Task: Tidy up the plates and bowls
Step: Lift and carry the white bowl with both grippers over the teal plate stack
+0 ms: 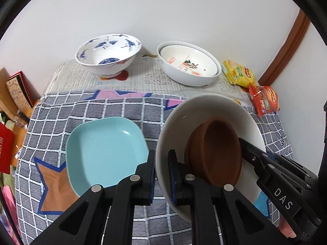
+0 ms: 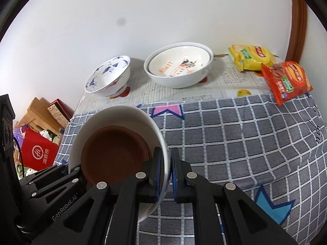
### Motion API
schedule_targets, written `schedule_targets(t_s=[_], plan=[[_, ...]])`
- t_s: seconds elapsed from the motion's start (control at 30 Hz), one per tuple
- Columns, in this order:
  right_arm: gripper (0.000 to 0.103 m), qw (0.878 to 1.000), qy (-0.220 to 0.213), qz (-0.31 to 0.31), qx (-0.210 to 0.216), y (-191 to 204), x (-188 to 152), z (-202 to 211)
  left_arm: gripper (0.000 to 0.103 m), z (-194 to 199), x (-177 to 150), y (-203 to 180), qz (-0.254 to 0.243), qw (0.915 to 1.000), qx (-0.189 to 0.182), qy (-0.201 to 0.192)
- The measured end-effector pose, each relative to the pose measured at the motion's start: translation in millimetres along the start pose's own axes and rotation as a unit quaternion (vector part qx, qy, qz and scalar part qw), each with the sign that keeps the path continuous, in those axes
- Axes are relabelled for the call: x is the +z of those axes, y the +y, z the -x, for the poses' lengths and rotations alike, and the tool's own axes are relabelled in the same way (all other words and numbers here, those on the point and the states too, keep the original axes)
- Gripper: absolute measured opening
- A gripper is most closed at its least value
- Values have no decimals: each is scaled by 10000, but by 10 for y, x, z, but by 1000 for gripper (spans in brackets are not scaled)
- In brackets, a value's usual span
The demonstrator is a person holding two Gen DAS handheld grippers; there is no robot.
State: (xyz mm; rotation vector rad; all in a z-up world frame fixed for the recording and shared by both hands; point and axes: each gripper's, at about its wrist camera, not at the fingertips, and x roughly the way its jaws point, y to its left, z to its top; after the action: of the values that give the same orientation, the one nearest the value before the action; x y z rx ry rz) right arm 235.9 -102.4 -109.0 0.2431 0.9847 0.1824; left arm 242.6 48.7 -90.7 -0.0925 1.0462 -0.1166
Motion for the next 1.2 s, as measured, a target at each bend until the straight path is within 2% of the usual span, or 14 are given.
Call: schedule_targets(t_s=[0.73, 1.2], plan=[[9, 9984, 203, 423, 319, 707, 1, -376, 12, 17, -18, 804, 533, 9982, 257, -32], [9, 9957, 521, 652, 407, 1025, -38, -781, 12, -241, -95, 1224, 815, 9958, 364, 179]])
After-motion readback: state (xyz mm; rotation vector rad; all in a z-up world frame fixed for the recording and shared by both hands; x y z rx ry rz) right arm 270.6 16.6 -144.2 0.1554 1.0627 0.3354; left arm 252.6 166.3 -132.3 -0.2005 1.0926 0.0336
